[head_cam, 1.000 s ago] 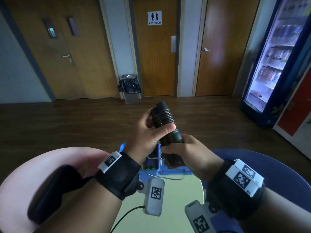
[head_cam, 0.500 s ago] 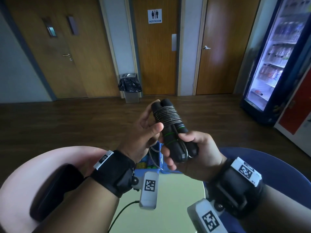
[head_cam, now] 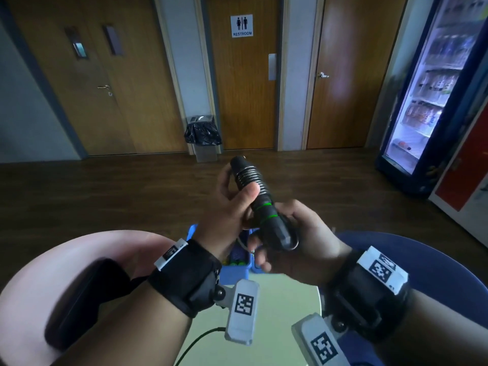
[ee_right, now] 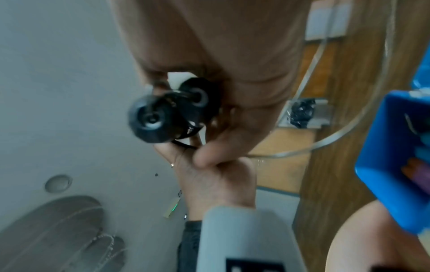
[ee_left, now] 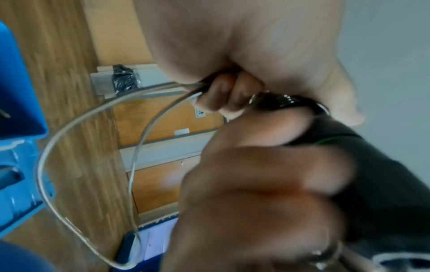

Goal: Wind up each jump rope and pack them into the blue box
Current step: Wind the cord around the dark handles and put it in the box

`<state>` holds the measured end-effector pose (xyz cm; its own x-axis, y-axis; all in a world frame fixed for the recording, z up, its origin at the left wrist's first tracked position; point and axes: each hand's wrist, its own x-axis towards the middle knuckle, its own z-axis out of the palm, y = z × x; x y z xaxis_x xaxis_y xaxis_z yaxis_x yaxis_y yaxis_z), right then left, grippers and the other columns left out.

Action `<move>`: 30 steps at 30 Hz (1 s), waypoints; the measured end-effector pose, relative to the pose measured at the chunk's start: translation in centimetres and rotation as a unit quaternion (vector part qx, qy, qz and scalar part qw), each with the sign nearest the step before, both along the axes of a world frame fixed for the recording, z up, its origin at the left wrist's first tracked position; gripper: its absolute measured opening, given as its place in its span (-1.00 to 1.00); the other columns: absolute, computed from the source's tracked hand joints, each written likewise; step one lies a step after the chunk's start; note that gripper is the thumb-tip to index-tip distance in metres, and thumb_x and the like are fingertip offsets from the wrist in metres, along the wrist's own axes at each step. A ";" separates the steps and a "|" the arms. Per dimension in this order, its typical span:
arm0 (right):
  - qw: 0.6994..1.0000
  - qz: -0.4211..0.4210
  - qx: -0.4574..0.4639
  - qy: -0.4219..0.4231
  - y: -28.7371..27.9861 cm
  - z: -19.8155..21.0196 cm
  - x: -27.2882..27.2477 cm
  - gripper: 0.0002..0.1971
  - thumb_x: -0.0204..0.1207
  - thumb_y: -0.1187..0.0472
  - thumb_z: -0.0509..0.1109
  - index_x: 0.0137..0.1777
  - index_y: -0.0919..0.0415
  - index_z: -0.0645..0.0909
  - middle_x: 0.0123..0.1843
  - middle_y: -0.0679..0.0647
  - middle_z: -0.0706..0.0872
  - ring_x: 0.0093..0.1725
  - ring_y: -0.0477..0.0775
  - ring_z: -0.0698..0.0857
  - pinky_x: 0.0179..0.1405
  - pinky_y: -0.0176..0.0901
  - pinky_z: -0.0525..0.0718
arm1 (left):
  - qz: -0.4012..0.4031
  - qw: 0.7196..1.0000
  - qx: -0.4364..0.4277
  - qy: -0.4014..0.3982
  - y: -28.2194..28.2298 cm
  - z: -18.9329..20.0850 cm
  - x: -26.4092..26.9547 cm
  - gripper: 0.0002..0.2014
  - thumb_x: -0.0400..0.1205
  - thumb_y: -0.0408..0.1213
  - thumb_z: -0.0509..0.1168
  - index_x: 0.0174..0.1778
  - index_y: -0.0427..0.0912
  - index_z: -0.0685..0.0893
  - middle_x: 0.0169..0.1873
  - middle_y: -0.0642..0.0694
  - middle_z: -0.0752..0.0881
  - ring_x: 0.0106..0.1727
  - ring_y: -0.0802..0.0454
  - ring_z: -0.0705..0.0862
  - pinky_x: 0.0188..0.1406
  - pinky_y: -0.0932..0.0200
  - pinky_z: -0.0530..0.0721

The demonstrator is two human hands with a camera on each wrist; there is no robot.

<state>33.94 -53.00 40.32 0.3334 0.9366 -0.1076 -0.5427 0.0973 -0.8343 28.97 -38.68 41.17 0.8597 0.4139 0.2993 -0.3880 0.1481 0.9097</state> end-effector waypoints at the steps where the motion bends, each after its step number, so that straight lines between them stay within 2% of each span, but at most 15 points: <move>1: 0.997 -0.059 -0.033 -0.044 -0.1 0.3 0.1 -0.58 0.50 -0.07 0.26 0.07 0.29 0.70 -0.17 0.28 0.73 -0.31 0.18 0.73 -0.25 -0.06 0.66 | 0.023 1.000 0.009 -0.001 0.2 0.0 0.1 -0.26 0.29 -0.01 0.51 0.41 -0.05 0.49 -0.26 0.04 0.75 -0.29 0.00 0.68 -0.32 0.13 0.67; 3: 0.977 -0.147 -0.069 -0.142 -0.5 0.8 0.3 -0.61 0.42 0.01 0.38 0.12 0.28 0.68 -0.13 0.28 0.73 -0.23 0.17 0.74 -0.22 0.04 0.67 | 0.055 0.998 0.032 0.001 0.4 -0.2 0.1 -0.25 0.25 -0.13 0.58 0.37 0.01 0.49 -0.31 0.07 0.78 -0.30 0.13 0.72 -0.28 0.21 0.69; 5: 0.938 -0.149 -0.115 -0.292 -0.6 1.5 0.2 -0.60 0.34 0.04 0.51 0.16 0.15 0.66 -0.08 0.23 0.77 -0.18 0.13 0.75 -0.21 0.11 0.70 | 0.070 0.996 0.052 0.014 0.3 -0.4 0.2 -0.24 0.25 -0.27 0.65 0.34 0.11 0.49 -0.33 0.02 0.78 -0.33 0.17 0.74 -0.34 0.27 0.69; 7: 0.864 -0.127 -0.188 -0.450 -0.2 1.7 -0.2 -0.72 0.37 0.11 0.57 0.05 0.02 0.62 -0.11 0.15 0.79 -0.25 0.06 0.75 -0.21 0.06 0.75 | 0.070 0.995 0.066 0.019 -0.1 -0.5 0.4 -0.18 0.28 -0.36 0.70 0.40 0.11 0.48 -0.23 -0.06 0.77 -0.32 0.15 0.77 -0.32 0.24 0.72; 8: 0.836 -0.143 -0.208 -0.487 0.2 1.6 -0.4 -0.81 0.40 0.19 0.53 -0.04 0.05 0.61 -0.19 0.14 0.78 -0.30 0.04 0.73 -0.23 0.08 0.75 | 0.065 0.995 0.072 0.021 -0.3 -0.5 0.4 -0.18 0.28 -0.32 0.67 0.42 0.12 0.47 -0.16 -0.12 0.76 -0.29 0.13 0.78 -0.30 0.23 0.73; 9: 0.831 -0.168 -0.209 -0.487 0.5 1.4 -0.5 -0.89 0.41 0.27 0.47 -0.12 0.15 0.60 -0.29 0.16 0.75 -0.37 0.06 0.69 -0.28 0.13 0.73 | 0.059 0.995 0.075 0.021 -0.5 -0.5 0.4 -0.18 0.28 -0.28 0.63 0.45 0.11 0.46 -0.10 -0.15 0.75 -0.26 0.13 0.79 -0.28 0.23 0.73; 12: 0.889 -0.211 -0.164 -0.372 0.6 1.1 -0.4 -0.95 0.33 0.43 0.36 -0.28 0.33 0.54 -0.47 0.20 0.62 -0.48 0.14 0.57 -0.41 0.09 0.56 | 0.051 0.995 0.079 0.018 -0.7 -0.6 0.5 -0.14 0.31 -0.20 0.70 0.50 0.15 0.44 -0.12 -0.17 0.81 -0.20 0.08 0.81 -0.22 0.19 0.73; 14: 0.927 -0.208 -0.126 -0.285 0.3 1.0 -0.3 -0.87 0.22 0.38 0.37 -0.22 0.39 0.58 -0.42 0.24 0.61 -0.44 0.19 0.59 -0.40 0.04 0.58 | 0.041 0.995 0.088 0.022 -0.4 -0.6 0.4 -0.12 0.30 -0.10 0.67 0.54 0.22 0.43 -0.11 -0.21 0.85 -0.13 -0.03 0.83 -0.14 0.11 0.76; 16: 0.953 -0.189 -0.089 -0.220 0.0 1.0 -0.3 -0.70 0.16 0.33 0.33 -0.10 0.46 0.60 -0.34 0.31 0.65 -0.38 0.28 0.62 -0.41 0.02 0.63 | 0.022 0.994 0.102 0.017 -0.1 -0.5 0.2 -0.13 0.42 -0.20 0.64 0.62 0.13 0.37 -0.03 -0.21 0.85 -0.06 -0.07 0.83 -0.09 0.10 0.77; 19: 0.977 -0.151 -0.039 -0.147 -0.2 1.3 -0.4 -0.59 0.20 0.30 0.27 0.04 0.51 0.59 -0.28 0.37 0.67 -0.36 0.32 0.64 -0.44 -0.04 0.65 | 0.002 0.992 0.126 0.006 0.3 -0.3 -0.1 -0.21 0.54 -0.23 0.50 0.68 0.06 0.30 0.06 -0.25 0.83 0.07 -0.11 0.82 0.01 0.06 0.78; 23: 0.987 -0.120 -0.009 -0.106 -0.2 1.1 -0.2 -0.55 0.19 0.25 0.23 0.07 0.49 0.58 -0.24 0.39 0.65 -0.33 0.31 0.64 -0.40 -0.03 0.64 | -0.030 0.991 0.132 -0.003 1.1 -0.4 -0.4 -0.25 0.57 -0.17 0.47 0.67 0.16 0.30 0.03 -0.50 0.77 0.09 -0.25 0.75 0.20 -0.30 0.68; 25: 0.991 -0.106 0.004 -0.080 -0.2 1.0 -0.1 -0.54 0.19 0.24 0.22 0.08 0.46 0.58 -0.22 0.39 0.66 -0.33 0.31 0.65 -0.39 -0.03 0.64 | -0.050 0.990 0.134 -0.003 1.5 -0.4 -0.7 -0.26 0.63 -0.26 0.44 0.69 0.13 0.25 -0.12 -0.31 0.83 -0.03 -0.13 0.80 0.02 -0.05 0.76; 27: 0.996 -0.077 0.031 -0.042 -0.1 1.0 -0.3 -0.54 0.18 0.22 0.25 0.08 0.42 0.60 -0.21 0.38 0.67 -0.34 0.29 0.66 -0.40 -0.06 0.64 | -0.070 0.990 0.124 -0.009 1.8 -0.4 -1.2 -0.25 0.62 -0.31 0.36 0.72 0.03 0.18 -0.34 -0.05 0.81 -0.28 0.13 0.77 -0.20 0.28 0.69; 29: 0.997 -0.035 0.070 0.010 -0.1 0.9 -0.2 -0.54 0.13 0.20 0.37 0.05 0.39 0.64 -0.19 0.35 0.68 -0.33 0.27 0.68 -0.39 -0.08 0.65 | -0.086 0.992 0.092 -0.015 1.8 -0.1 -1.3 -0.17 0.54 -0.23 0.40 0.72 -0.03 0.16 -0.38 -0.02 0.80 -0.32 0.18 0.76 -0.26 0.35 0.66; 30: 0.995 -0.016 0.088 0.037 0.0 0.9 -0.2 -0.54 0.11 0.19 0.42 0.04 0.37 0.66 -0.17 0.32 0.69 -0.32 0.25 0.69 -0.39 -0.09 0.66 | -0.094 0.993 0.071 -0.018 1.6 0.1 -1.0 -0.10 0.48 -0.13 0.49 0.71 -0.02 0.18 -0.26 -0.10 0.84 -0.23 0.10 0.81 -0.22 0.28 0.70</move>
<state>33.76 -53.01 41.20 0.3607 0.9321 0.0320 -0.5962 0.2568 -0.7606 27.97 -37.07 41.28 0.9057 0.1984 0.3747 -0.3978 0.0919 0.9129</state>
